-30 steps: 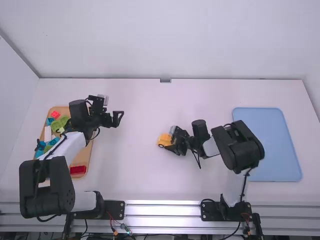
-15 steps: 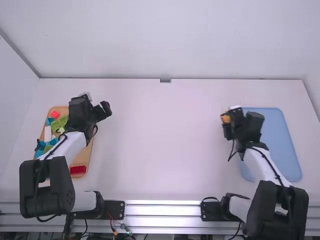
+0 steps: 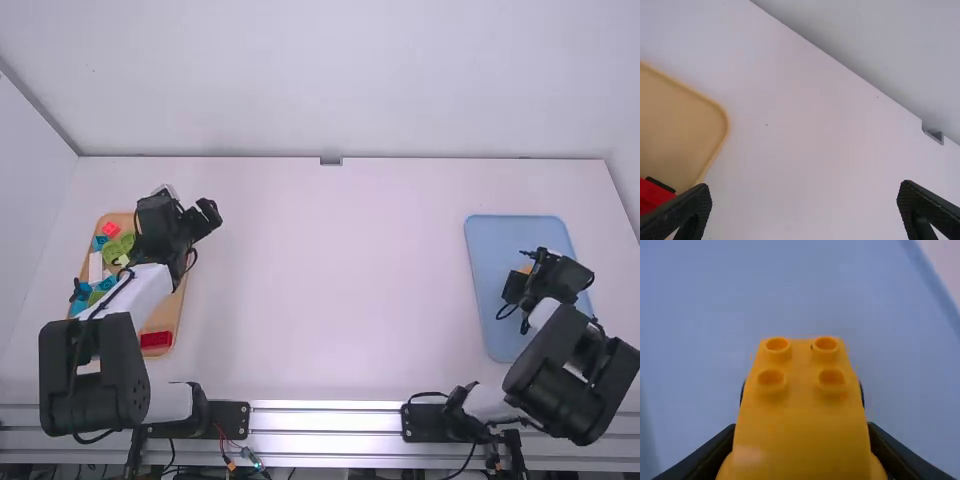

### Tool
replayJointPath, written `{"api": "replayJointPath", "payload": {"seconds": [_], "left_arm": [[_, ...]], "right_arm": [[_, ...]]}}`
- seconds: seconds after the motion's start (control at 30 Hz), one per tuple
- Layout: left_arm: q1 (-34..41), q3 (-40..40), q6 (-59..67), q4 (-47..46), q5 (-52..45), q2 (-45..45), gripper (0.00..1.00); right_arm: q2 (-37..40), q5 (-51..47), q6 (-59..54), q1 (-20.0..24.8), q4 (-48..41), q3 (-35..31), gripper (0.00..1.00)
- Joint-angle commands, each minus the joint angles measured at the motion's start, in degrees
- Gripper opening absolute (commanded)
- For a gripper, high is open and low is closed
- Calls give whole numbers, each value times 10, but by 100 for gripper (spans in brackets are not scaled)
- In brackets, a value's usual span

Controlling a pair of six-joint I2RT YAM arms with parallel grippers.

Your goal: Assemble lego blocks to make yellow taxi

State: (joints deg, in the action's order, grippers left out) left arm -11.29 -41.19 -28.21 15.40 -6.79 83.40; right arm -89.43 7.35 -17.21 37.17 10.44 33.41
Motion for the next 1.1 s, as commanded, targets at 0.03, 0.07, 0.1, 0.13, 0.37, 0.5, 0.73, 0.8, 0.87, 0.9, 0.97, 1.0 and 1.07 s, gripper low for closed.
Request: {"api": "replayJointPath", "payload": {"seconds": [0.03,0.07,0.1,0.13,0.37,0.5,0.73,0.8,0.87,0.9,0.97,1.0,1.07], "left_arm": [[4,4,6,-1,-5,-6,99],[4,4,34,2,-23,-6,99],[4,2,74,4,-56,-6,99],[4,2,78,4,-60,-6,99],[5,-7,101,-5,-91,-18,99],[10,-7,131,-11,-93,-55,99],[79,-7,241,-67,-88,-200,99],[88,-7,241,-75,-89,-227,99],[96,-7,235,-82,-88,-262,99],[96,-7,233,-85,-88,-276,99],[91,-6,233,-95,-89,-313,99],[95,-2,237,-102,-84,-322,98],[106,9,248,-113,-73,-333,96]], "right_arm": [[-20,12,3,1,9,4,72],[-20,12,3,-2,9,4,76],[-18,11,3,-6,9,4,82],[-18,10,3,-6,9,4,84],[73,-75,48,-55,-86,19,98],[146,-89,57,-96,-169,45,99],[313,-87,99,-212,-248,83,99],[344,-87,114,-235,-245,83,99],[385,-87,132,-266,-242,83,99],[400,-87,136,-278,-242,83,99],[446,-87,144,-314,-244,83,99],[457,-83,148,-324,-240,78,98],[468,-74,159,-335,-229,67,96]]}}
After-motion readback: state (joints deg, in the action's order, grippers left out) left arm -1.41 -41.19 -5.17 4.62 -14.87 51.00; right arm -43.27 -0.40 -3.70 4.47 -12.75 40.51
